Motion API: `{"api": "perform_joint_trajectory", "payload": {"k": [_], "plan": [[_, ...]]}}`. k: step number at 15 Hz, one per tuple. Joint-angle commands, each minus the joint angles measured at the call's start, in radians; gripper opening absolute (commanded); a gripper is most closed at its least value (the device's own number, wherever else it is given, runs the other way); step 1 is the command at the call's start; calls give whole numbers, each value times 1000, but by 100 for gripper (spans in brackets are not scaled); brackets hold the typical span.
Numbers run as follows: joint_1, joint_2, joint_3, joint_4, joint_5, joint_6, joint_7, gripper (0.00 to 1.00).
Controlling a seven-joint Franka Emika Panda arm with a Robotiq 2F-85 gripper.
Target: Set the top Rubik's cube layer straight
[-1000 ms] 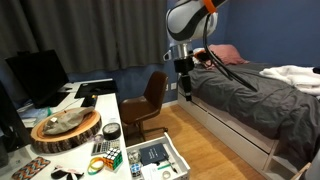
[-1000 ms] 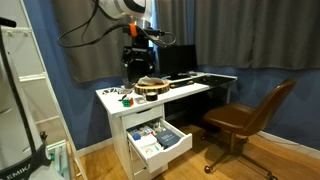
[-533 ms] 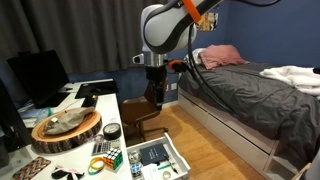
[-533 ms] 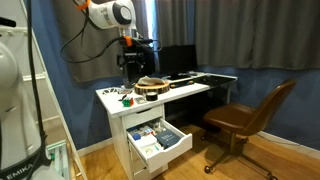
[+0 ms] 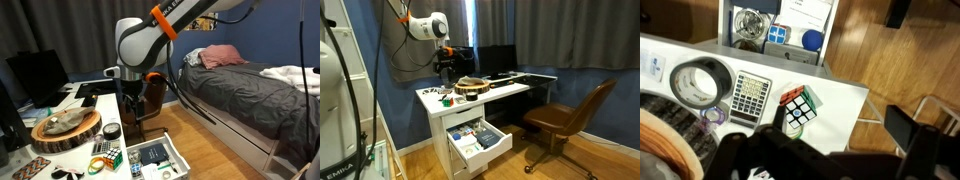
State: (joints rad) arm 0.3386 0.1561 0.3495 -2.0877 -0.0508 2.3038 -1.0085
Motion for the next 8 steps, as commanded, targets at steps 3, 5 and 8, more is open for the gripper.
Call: {"api": "perform_joint_trajectory", "payload": {"k": [3,5,8], "plan": [[-7,67,25,59,-4,7,-86,100],[-7,80,26,73,-4,7,-100,100],[-4,105,31,101,-17,2,-139,100]]}}
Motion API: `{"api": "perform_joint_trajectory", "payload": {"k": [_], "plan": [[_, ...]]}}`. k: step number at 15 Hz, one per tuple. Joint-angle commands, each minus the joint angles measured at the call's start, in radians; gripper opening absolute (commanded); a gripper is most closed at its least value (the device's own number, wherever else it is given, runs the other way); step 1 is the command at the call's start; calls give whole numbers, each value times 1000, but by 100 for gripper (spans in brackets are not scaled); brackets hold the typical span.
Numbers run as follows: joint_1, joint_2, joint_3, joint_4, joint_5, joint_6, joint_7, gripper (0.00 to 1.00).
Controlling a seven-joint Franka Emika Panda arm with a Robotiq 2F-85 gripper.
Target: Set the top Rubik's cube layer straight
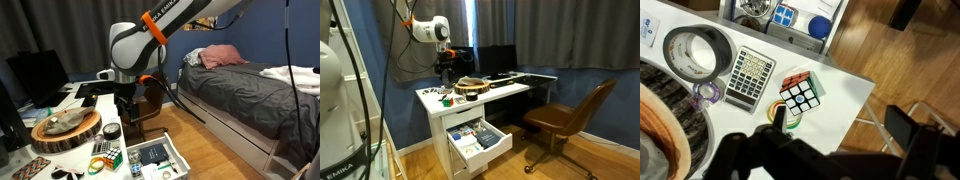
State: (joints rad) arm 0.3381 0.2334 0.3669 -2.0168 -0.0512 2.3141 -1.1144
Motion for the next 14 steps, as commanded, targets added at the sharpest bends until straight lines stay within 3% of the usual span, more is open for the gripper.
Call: {"api": "perform_joint_trajectory", "payload": {"k": [1,8,14], "plan": [[1,55,21,51,-19,-2,-64,100],[61,238,34,179,-183,15,-211,100],[95,369,27,248,-226,85,-253,100]]}}
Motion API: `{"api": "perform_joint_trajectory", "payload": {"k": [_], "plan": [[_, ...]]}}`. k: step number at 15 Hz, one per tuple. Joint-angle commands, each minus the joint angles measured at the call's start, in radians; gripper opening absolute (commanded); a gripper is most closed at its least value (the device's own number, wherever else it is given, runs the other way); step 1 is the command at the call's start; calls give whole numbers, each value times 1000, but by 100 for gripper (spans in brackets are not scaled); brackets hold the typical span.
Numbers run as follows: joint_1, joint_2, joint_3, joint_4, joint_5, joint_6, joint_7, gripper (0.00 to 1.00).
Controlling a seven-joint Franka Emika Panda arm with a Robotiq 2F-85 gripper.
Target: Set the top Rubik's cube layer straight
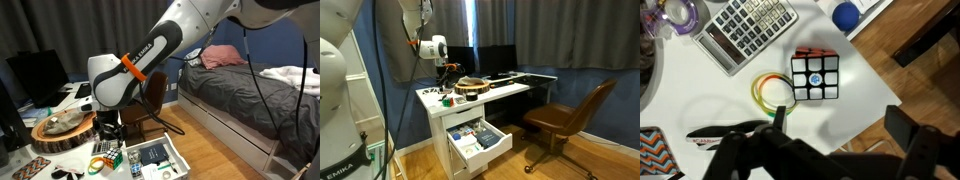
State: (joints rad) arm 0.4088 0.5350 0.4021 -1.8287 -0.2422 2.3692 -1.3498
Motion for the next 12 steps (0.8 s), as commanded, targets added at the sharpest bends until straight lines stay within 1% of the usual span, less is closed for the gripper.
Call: {"api": "perform_joint_trajectory", "payload": {"k": [1,6,12], "plan": [[28,84,-9,67,-37,39,-16,100],[42,140,-13,84,-51,69,-12,100],[41,165,-22,78,-92,81,-38,100]]}}
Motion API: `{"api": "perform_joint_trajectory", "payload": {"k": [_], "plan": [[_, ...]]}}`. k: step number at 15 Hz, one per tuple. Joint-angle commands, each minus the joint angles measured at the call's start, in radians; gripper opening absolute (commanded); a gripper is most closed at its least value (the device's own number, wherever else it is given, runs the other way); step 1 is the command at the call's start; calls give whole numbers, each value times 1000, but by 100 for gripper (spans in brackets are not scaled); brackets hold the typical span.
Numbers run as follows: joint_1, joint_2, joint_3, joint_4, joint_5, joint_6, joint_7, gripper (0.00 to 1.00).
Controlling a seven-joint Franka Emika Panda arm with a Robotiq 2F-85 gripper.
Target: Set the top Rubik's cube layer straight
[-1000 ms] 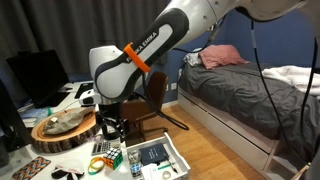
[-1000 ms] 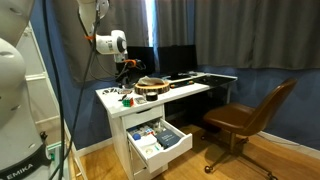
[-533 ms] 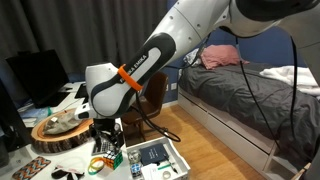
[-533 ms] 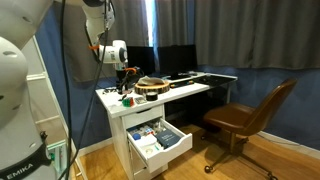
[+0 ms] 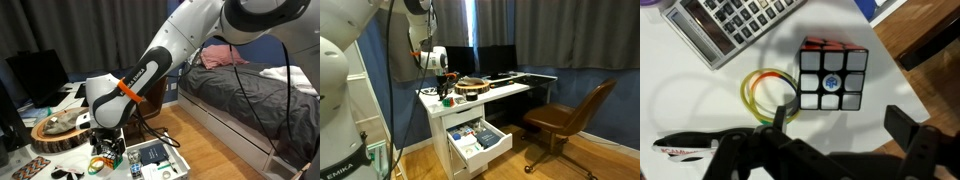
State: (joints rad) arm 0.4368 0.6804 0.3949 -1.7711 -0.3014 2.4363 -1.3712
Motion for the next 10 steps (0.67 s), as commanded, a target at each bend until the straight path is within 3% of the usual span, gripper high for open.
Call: {"api": "perform_joint_trajectory", "payload": {"k": [1,10], "plan": [[13,22,-17,22,-36,16,-18,100],[26,71,-35,72,-39,-1,-4,100]]}}
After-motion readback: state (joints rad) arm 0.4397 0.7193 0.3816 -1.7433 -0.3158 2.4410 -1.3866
